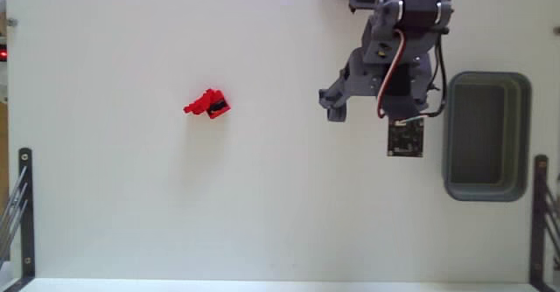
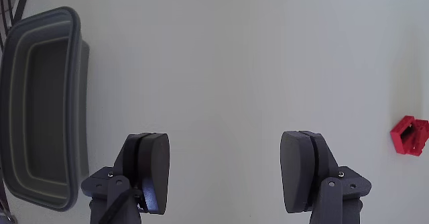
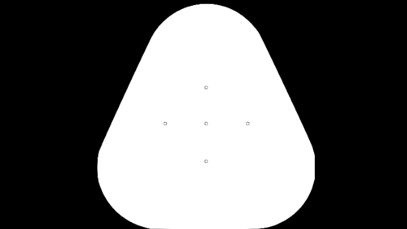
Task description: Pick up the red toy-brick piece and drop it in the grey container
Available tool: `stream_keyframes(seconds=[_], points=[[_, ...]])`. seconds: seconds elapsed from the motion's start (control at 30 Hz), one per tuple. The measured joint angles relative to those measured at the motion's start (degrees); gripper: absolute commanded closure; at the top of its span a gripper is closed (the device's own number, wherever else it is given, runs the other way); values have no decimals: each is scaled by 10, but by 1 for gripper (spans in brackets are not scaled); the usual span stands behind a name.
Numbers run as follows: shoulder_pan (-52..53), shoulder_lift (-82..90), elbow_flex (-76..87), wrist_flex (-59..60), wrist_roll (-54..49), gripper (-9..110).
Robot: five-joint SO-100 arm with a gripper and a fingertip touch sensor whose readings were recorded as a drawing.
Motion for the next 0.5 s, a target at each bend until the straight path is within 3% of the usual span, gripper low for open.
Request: stream_keyframes(seconds=[0.5], points=[[20,0,0,0,0,-9]])
